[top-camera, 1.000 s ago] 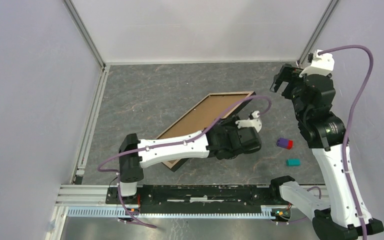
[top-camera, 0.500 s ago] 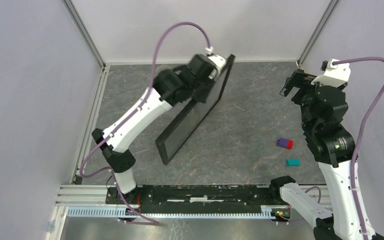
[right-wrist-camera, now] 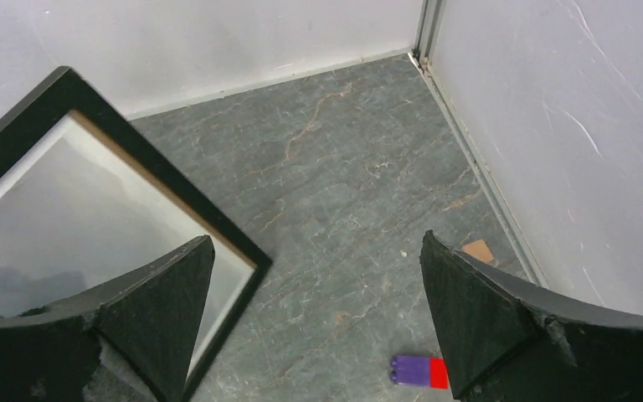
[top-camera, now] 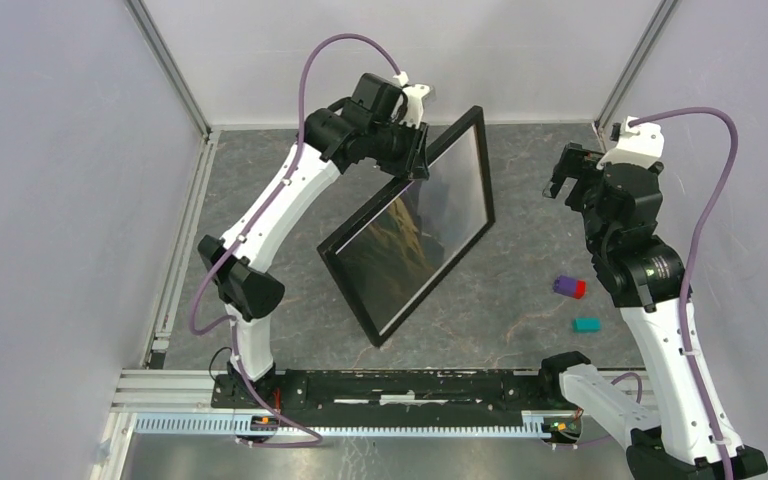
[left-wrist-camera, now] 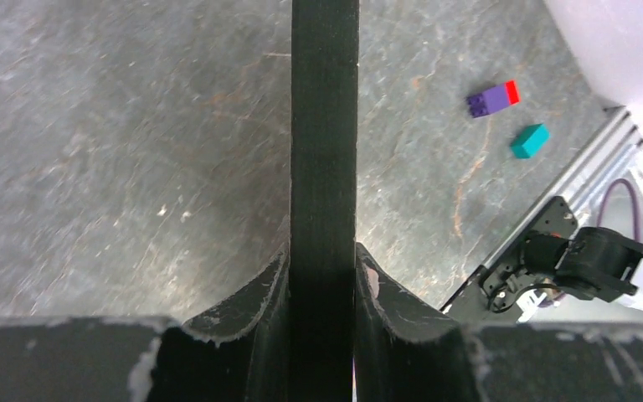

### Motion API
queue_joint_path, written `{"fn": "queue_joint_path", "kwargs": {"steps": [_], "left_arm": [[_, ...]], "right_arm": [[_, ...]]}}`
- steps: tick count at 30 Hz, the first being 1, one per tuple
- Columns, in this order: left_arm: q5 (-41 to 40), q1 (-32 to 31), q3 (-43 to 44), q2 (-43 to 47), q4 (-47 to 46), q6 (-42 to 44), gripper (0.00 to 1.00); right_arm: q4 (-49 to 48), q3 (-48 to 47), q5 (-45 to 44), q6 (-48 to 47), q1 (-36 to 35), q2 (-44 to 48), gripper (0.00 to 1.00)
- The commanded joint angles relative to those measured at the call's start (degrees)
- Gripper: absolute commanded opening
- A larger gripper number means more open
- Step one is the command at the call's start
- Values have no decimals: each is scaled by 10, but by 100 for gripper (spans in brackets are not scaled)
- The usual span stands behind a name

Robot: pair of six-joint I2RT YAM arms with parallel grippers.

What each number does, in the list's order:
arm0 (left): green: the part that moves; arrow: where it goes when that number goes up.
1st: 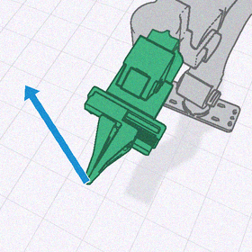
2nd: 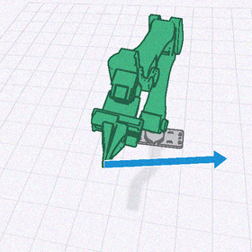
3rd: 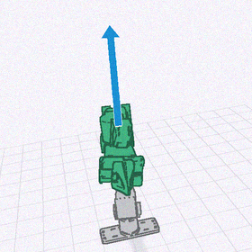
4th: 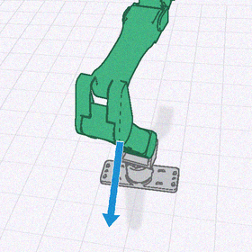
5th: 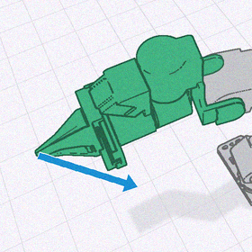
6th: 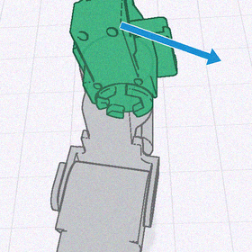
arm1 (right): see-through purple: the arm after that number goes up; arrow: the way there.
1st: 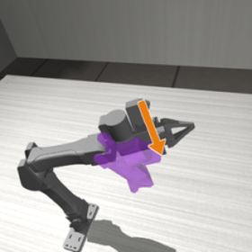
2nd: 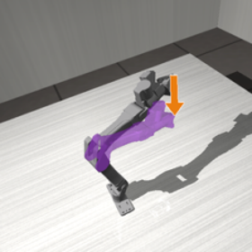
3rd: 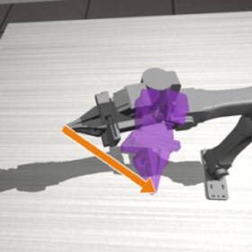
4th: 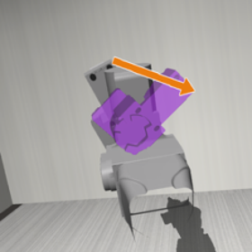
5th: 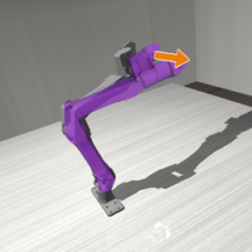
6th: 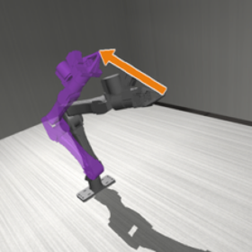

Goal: Put the photo into the frame
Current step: Turn over the photo frame at the center of the board.

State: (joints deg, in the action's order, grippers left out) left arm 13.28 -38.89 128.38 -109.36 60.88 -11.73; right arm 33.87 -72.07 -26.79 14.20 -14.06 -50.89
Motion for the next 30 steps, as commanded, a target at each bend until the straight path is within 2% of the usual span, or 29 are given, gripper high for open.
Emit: {"fn": "queue_joint_path", "kwargs": {"steps": [1, 4, 7, 10, 19, 26, 30], "left_arm": [[97, 10, 1, -41, -89, 18, 2], [144, 17, 9, -82, -134, 55, 2], [133, 22, 24, -134, -161, 72, 2], [157, 22, 21, -174, -207, 93, 2], [143, 24, 41, -284, -338, 78, 2], [143, 37, 42, -334, -388, 106, 2], [169, 48, 53, -361, -412, 98, 2]], "right_arm": [[-5, 2, 5, 6, 2, 5, 98], [-7, 10, 28, 9, 2, 4, 98], [1, 12, 39, 8, 2, -2, 98], [11, 11, 35, 3, 2, -7, 98], [28, 18, 40, -13, 2, -7, 98], [38, 27, 47, -23, 2, -16, 98], [29, 33, 45, -20, 2, -18, 98]]}}
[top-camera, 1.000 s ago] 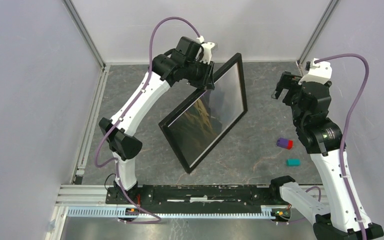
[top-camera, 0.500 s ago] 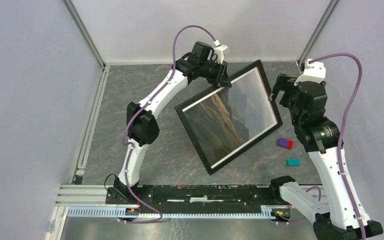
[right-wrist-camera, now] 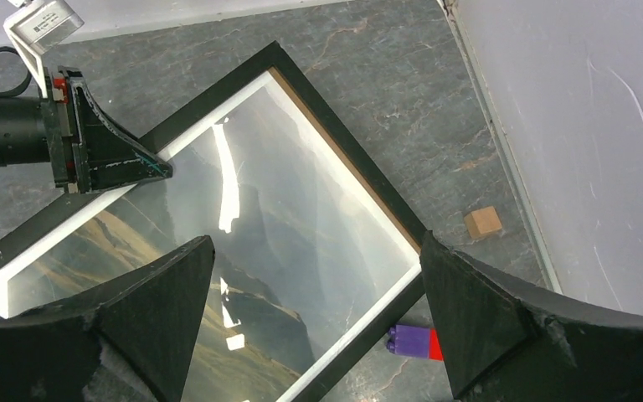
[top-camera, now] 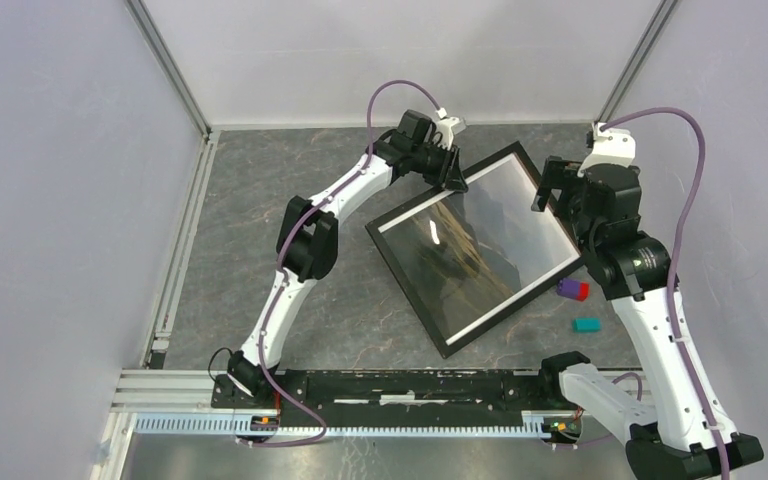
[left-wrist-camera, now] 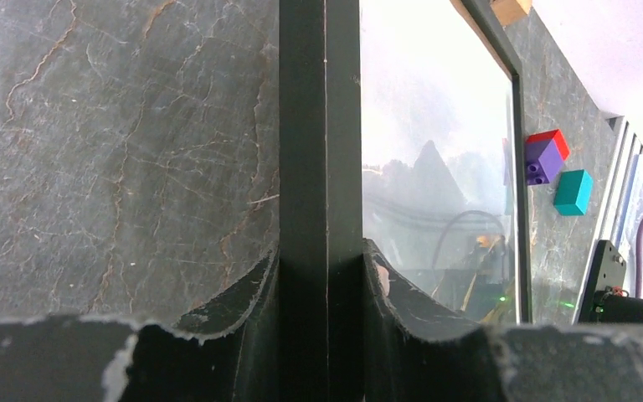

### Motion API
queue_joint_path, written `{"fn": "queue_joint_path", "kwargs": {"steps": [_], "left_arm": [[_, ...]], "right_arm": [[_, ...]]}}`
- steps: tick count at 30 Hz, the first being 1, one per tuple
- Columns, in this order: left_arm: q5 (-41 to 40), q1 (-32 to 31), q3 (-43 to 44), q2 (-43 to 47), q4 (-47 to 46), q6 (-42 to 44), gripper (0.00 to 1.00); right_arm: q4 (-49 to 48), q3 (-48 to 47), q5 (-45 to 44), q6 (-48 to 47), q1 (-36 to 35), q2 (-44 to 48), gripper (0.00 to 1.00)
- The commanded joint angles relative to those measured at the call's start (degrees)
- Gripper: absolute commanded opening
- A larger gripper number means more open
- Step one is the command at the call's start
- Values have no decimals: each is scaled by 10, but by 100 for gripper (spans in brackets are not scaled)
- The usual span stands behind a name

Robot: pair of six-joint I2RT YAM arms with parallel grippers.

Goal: Put the photo into the frame
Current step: Turn over the photo frame at the center of the board.

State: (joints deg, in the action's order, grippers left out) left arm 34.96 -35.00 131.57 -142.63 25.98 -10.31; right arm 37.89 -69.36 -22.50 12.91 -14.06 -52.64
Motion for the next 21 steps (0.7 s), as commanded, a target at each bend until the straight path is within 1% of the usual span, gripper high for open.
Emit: {"fn": "queue_joint_path", "kwargs": {"steps": [1, 2, 4, 6, 8, 9, 13, 16, 19, 21], "left_arm": [[-46, 10, 25, -35, -64, 82, 2], [-43, 10, 28, -41, -66, 78, 3], [-55, 11, 47, -54, -52, 67, 16], [-89, 14, 76, -65, -21, 54, 37], [-121, 20, 78, -57, -5, 42, 53], [-131, 22, 75, -50, 2, 36, 58], [-185, 29, 60, -4, 38, 22, 70], [-224, 31, 58, 42, 75, 14, 73], [-227, 32, 32, 112, 98, -2, 75], [-218, 31, -22, 179, 92, -29, 80]], "right_arm": [[-15, 5, 8, -7, 2, -3, 98], [-17, 5, 14, -6, 2, -6, 98], [-20, 3, 21, -6, 2, -12, 98], [-19, 3, 24, -7, 2, -16, 98], [-16, 3, 24, -9, 2, -17, 98], [-14, 2, 25, -10, 2, -17, 98], [-7, 0, 38, -14, 2, -10, 98], [1, -2, 52, -16, 2, -1, 98], [18, -6, 66, -23, 2, 5, 98], [29, -9, 78, -32, 2, 10, 98]]}}
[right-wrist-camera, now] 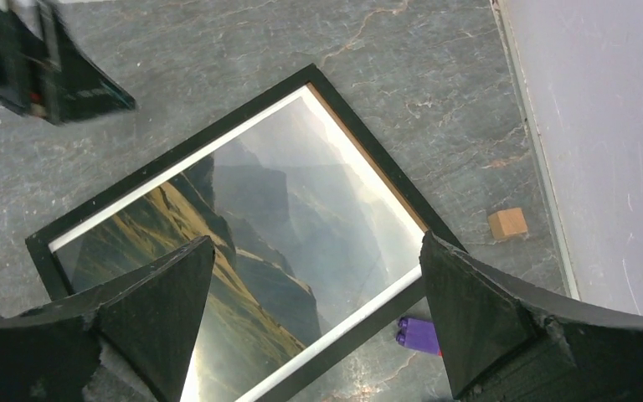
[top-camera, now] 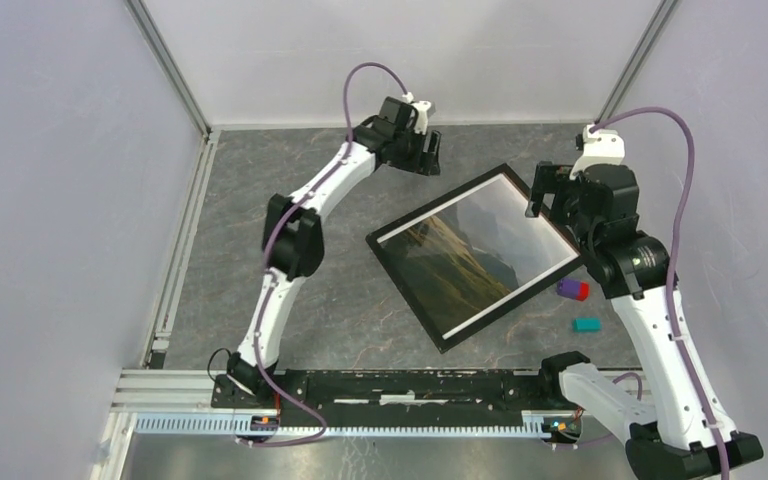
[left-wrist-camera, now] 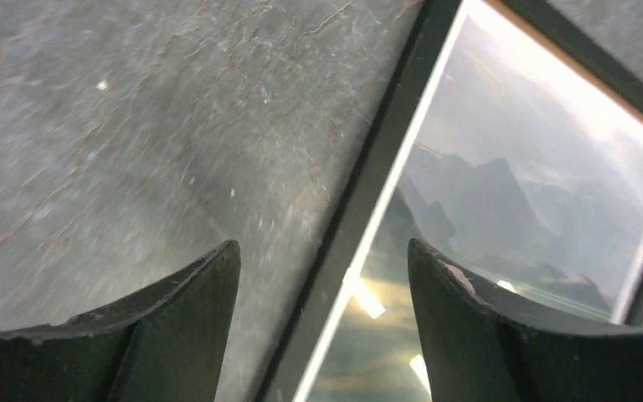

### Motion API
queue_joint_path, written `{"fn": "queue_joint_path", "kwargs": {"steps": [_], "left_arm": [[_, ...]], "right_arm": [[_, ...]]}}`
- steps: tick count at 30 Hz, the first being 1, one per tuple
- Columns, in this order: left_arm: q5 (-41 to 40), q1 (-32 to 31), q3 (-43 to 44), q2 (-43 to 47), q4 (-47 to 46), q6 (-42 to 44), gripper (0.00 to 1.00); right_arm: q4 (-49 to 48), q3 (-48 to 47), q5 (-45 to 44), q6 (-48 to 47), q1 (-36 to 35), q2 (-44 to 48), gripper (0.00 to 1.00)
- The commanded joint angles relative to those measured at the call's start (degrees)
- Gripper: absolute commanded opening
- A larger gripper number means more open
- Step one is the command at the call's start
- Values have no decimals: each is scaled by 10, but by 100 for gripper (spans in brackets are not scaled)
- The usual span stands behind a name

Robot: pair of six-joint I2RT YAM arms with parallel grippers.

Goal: Put the photo into the frame
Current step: Turn over the photo frame at the center of the board, then reset both arms

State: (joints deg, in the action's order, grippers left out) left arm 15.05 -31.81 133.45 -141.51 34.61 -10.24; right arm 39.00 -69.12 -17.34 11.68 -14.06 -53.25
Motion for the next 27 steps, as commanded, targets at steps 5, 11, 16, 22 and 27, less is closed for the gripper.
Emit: {"fn": "queue_joint_path", "kwargs": {"steps": [5, 11, 16, 22, 27], "left_arm": [[-1, -1, -240, 380, -74, -103, 94], [-9, -1, -318, 578, -45, -89, 100], [-48, -1, -355, 715, -1, -55, 100], [-121, -1, -407, 866, -4, -28, 100], [-198, -1, -427, 948, -33, -18, 100]], "right_arm": [[25, -18, 72, -52, 2, 47, 98], [40, -50, 93, -79, 3, 89, 98], [41, -77, 92, -87, 2, 129, 98], [46, -117, 87, -85, 2, 164, 98], [15, -104, 88, -85, 2, 204, 98]]}}
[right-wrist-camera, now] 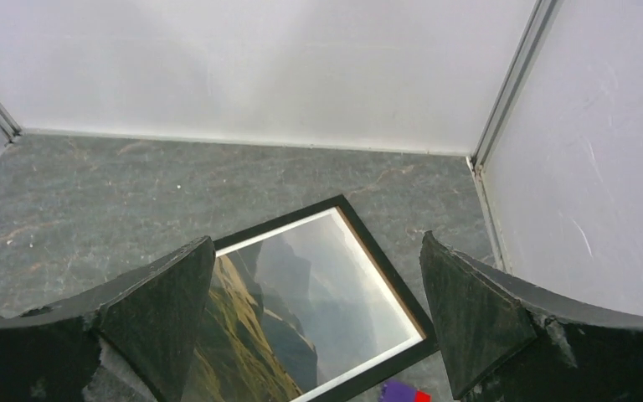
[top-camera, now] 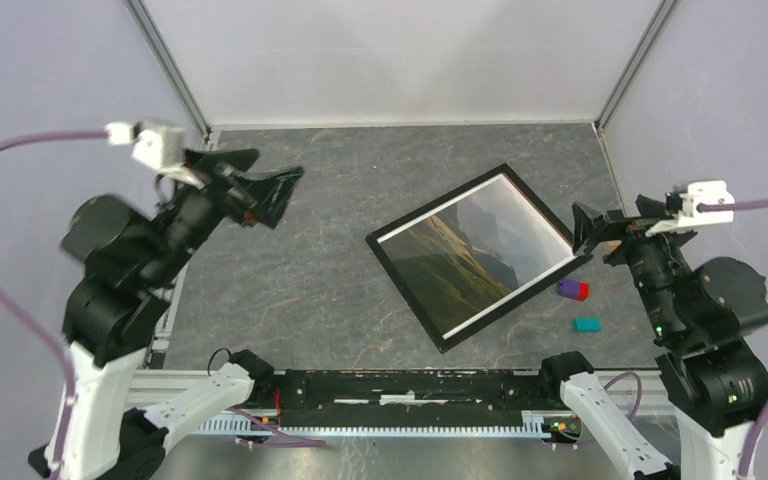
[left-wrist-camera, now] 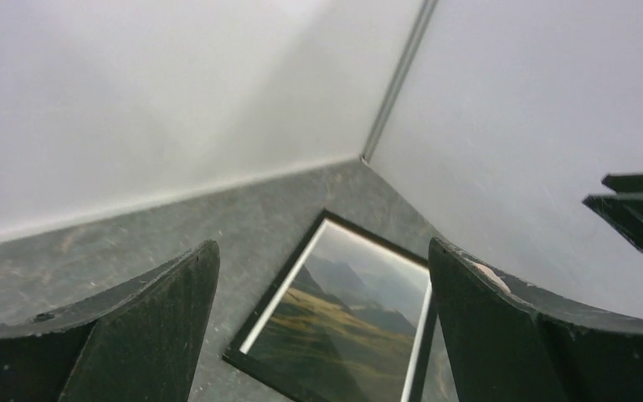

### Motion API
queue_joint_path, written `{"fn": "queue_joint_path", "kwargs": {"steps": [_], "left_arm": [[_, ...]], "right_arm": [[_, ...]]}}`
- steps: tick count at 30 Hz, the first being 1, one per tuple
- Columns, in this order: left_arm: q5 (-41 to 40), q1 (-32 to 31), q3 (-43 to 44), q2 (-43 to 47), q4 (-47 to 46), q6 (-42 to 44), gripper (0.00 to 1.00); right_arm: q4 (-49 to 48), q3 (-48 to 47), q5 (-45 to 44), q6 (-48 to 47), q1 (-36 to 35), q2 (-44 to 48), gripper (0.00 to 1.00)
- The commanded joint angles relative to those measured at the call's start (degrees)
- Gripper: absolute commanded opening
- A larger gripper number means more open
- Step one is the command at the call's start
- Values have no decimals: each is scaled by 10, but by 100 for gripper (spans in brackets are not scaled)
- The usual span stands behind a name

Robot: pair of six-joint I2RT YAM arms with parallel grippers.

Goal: Put the photo into the frame
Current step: Reset both arms

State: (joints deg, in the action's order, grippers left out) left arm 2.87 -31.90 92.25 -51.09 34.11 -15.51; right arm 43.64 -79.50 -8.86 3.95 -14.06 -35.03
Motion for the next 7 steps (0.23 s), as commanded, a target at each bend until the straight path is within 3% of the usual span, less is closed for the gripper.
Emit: {"fn": "queue_joint_path", "kwargs": {"steps": [1, 7], "left_arm": [[-81, 0, -18, 55, -34, 35, 100], [-91, 0, -17, 69, -23, 46, 100]], "right_arm": [[-42, 3, 3, -3, 2, 31, 98], [-78, 49, -22, 34, 2, 60, 98]]}}
